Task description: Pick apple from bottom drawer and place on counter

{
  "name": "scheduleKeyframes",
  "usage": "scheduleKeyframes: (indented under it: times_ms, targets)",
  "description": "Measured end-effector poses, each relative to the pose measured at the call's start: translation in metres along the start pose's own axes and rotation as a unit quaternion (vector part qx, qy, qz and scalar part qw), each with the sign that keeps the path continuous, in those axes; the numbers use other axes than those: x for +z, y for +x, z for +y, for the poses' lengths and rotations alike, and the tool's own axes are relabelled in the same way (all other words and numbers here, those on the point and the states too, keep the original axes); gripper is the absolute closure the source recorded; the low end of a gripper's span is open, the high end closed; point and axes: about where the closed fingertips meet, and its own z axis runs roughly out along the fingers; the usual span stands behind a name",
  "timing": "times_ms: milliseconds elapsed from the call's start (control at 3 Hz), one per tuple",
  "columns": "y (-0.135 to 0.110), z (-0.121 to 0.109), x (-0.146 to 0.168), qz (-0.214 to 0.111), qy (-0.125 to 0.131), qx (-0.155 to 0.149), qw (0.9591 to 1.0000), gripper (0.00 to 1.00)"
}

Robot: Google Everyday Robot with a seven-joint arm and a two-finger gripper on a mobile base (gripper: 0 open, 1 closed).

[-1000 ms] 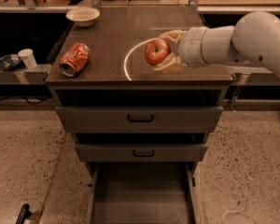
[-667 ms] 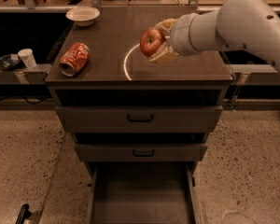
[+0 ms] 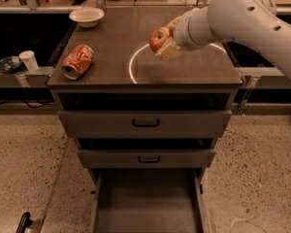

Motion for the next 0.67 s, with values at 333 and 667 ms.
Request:
scheduleKeyframes:
  times_ms: [333,667]
  targets:
    - [0.023,-0.003,0.01,-0.001,0.011,0.12,0.9927,1.0]
    - [0.038,-0.007,0.014,-0.005,0.019,0.207,0.9782,1.0]
